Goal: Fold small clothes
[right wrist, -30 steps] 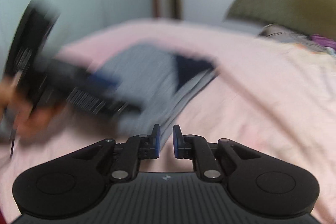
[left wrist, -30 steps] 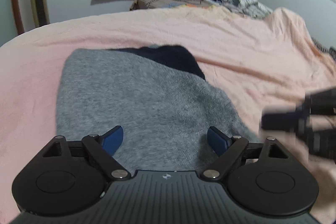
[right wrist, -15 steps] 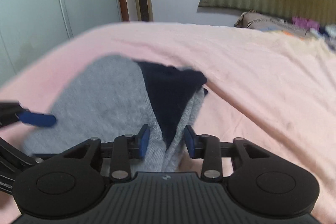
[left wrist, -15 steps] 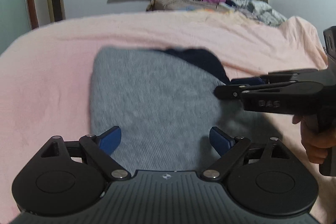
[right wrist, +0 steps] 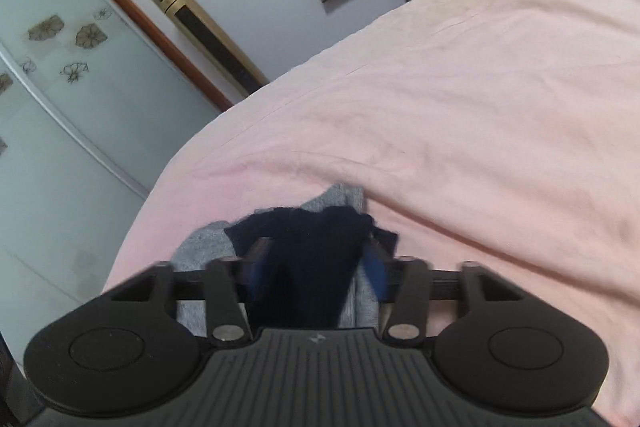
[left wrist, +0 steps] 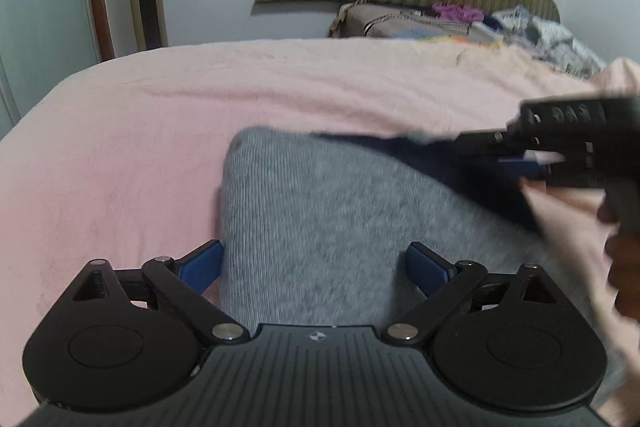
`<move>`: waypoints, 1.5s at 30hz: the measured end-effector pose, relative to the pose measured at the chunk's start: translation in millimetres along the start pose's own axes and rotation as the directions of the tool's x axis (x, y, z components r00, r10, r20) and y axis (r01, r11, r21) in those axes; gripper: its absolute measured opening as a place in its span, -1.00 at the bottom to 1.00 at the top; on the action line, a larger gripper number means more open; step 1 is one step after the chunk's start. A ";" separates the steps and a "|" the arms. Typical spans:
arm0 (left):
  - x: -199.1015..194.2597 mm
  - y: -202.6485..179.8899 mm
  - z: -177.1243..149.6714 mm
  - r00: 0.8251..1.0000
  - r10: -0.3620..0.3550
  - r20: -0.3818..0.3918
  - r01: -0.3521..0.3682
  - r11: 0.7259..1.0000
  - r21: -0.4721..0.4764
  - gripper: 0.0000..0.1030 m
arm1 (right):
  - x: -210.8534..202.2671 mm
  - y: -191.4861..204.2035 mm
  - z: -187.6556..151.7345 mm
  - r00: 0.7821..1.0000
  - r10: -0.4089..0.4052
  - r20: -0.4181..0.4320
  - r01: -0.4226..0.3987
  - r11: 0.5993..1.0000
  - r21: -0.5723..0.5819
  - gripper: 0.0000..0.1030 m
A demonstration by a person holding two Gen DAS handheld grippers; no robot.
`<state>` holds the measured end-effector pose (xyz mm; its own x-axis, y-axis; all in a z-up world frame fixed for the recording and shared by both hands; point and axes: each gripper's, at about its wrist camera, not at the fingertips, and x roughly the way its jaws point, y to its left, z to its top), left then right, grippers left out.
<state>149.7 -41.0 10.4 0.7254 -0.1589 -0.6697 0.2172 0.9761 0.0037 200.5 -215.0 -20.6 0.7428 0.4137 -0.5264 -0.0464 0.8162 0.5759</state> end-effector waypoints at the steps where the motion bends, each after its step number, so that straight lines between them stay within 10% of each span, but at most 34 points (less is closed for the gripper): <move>1: 1.4 1.2 -2.7 1.000 -0.010 -0.005 0.010 1.000 -0.017 0.91 | 4.1 5.3 0.6 0.999 -0.043 -0.010 0.042 0.998 -0.040 -0.76; 8: 8.0 11.6 -8.8 0.997 -0.067 -0.039 0.063 0.993 -0.099 0.99 | 22.6 41.9 -3.9 0.960 -0.272 0.071 0.280 0.899 -0.337 -0.80; 14: 8.2 12.8 -13.1 0.997 -0.070 -0.036 0.066 0.992 -0.109 1.00 | 5.6 49.2 -12.5 0.939 -0.321 0.126 0.345 0.884 -0.315 -0.65; 24: 8.6 9.0 -18.1 0.998 -0.059 -0.012 0.057 0.994 -0.093 1.00 | -20.3 74.3 -63.6 0.966 -0.238 0.102 0.258 0.848 -0.463 -0.31; 27: 7.4 6.8 -18.8 0.999 -0.054 -0.006 0.053 0.995 -0.081 1.00 | -13.0 60.0 -64.5 0.949 -0.286 0.129 0.314 0.848 -0.427 0.11; 45: -4.6 11.1 -25.4 0.999 -0.045 0.002 0.045 0.995 -0.088 1.00 | -47.4 62.5 -88.5 0.937 -0.309 0.162 0.348 0.859 -0.375 0.39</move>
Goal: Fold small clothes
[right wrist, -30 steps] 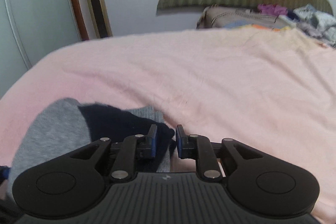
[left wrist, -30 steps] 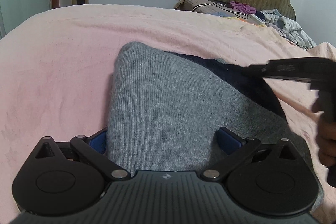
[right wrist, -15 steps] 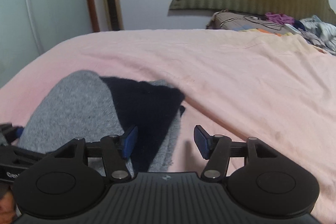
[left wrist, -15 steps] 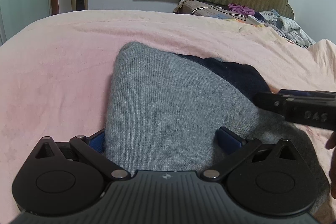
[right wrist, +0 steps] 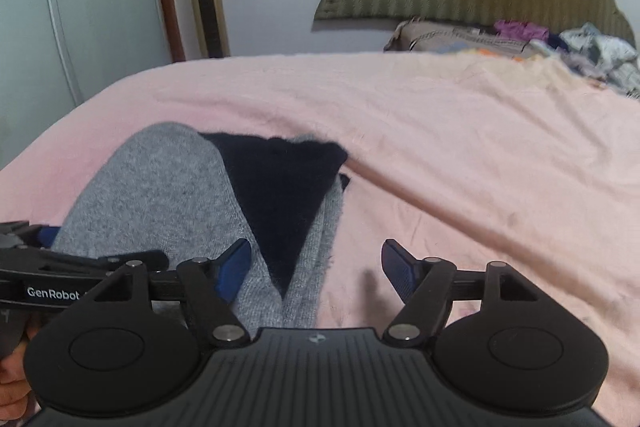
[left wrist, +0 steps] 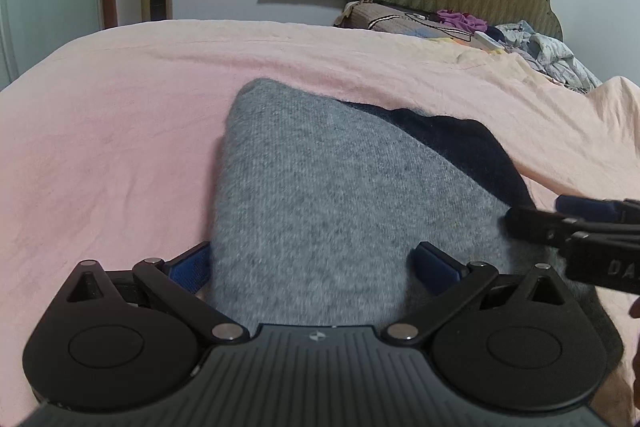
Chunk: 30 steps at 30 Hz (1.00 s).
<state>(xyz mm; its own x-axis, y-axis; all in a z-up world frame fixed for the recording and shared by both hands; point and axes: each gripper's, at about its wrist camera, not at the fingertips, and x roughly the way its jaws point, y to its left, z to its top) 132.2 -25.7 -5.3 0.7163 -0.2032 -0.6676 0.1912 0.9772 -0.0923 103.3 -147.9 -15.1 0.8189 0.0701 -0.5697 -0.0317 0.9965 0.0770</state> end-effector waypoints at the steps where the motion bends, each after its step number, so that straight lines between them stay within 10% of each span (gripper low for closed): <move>1: -2.5 0.7 -1.5 1.000 0.003 0.001 -0.003 1.000 -0.002 1.00 | -5.6 1.4 -0.7 1.000 -0.005 0.009 0.005 1.000 -0.004 0.40; 30: -6.0 -0.1 -7.4 1.000 0.019 0.010 -0.019 1.000 0.003 1.00 | -17.2 12.7 -30.9 0.998 -0.057 -0.018 0.055 0.996 -0.066 0.67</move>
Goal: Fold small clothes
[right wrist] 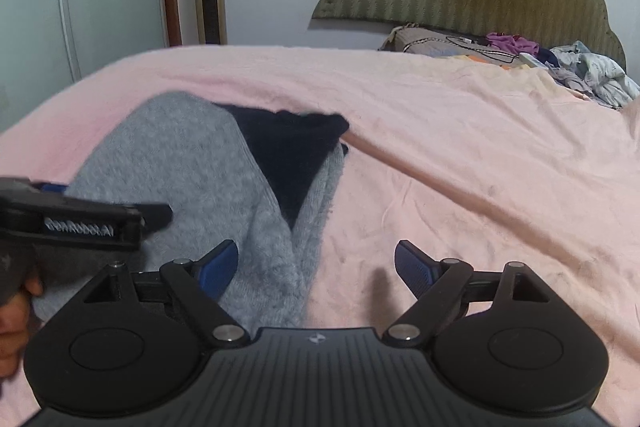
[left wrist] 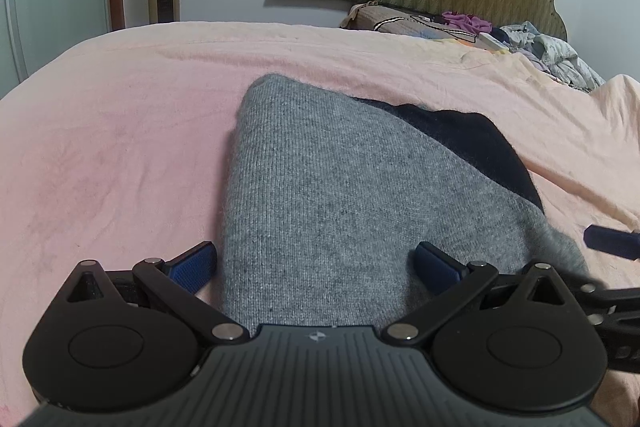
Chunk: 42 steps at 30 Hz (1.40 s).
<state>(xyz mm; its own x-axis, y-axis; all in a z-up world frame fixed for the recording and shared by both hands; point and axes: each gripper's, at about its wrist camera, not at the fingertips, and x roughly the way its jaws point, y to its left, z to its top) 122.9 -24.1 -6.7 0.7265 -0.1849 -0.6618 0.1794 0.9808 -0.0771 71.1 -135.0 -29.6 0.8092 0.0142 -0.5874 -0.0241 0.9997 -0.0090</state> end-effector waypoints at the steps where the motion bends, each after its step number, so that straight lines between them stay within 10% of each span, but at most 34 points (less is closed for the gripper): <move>1: 0.1 0.0 0.3 1.000 0.001 -0.001 -0.001 1.000 0.001 1.00 | 3.6 -1.4 -2.0 1.000 -0.006 -0.009 0.006 1.000 0.002 0.68; 42: -39.5 7.3 -21.2 1.000 0.031 -0.003 -0.030 0.999 0.017 1.00 | 12.0 -13.5 -9.1 0.999 0.001 -0.042 0.004 0.994 0.111 0.96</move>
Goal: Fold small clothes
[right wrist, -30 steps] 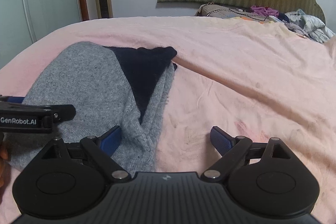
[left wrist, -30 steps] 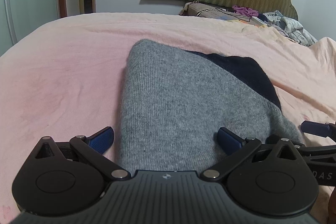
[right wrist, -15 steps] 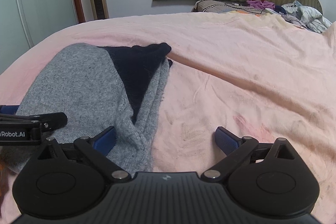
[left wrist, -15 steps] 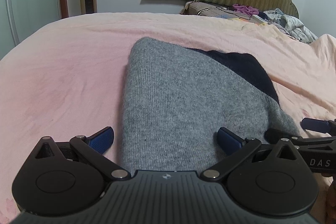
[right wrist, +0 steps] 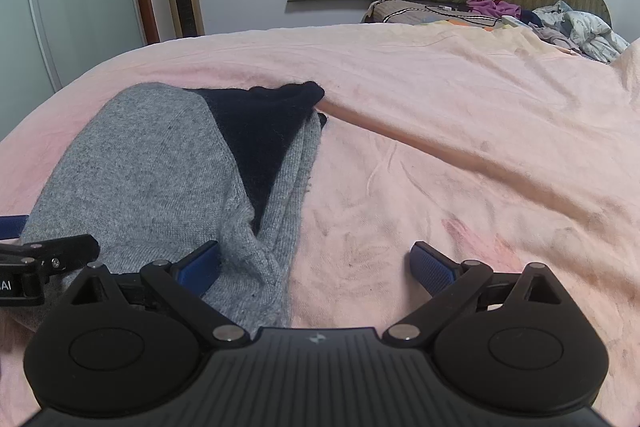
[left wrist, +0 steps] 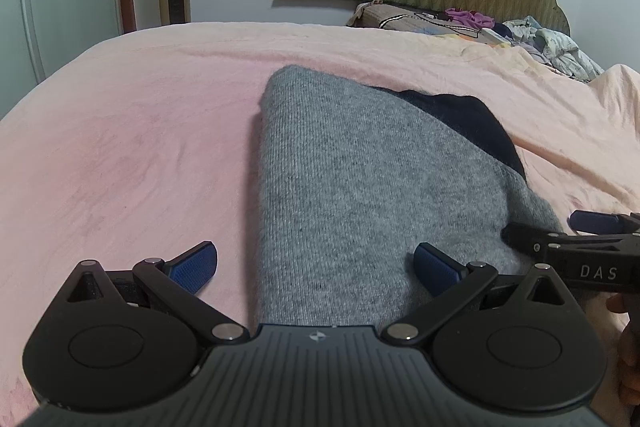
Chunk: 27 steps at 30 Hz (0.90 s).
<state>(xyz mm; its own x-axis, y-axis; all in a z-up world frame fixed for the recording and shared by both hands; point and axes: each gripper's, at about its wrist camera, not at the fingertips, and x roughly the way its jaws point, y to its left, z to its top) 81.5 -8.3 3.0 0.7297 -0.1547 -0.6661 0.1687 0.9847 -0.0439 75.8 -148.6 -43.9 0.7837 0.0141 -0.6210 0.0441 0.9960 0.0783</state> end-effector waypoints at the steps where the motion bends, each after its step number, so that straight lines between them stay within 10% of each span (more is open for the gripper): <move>1: 0.1 0.0 -0.2 1.000 0.000 -0.001 0.000 1.000 0.000 1.00 | 0.0 -0.1 -0.1 1.000 0.000 0.000 0.000 1.000 0.001 0.96; 27: -3.5 -0.1 -4.8 1.000 0.014 -0.006 -0.014 1.000 0.005 1.00 | -11.7 -0.8 -1.5 1.000 0.002 -0.003 -0.002 0.999 0.047 0.98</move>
<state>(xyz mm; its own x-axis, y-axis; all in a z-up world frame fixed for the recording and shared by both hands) 75.7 -7.5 1.8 0.7282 -0.1404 -0.6708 0.1619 0.9863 -0.0307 65.7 -149.4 -37.8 0.7817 0.0168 -0.6234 0.0715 0.9906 0.1164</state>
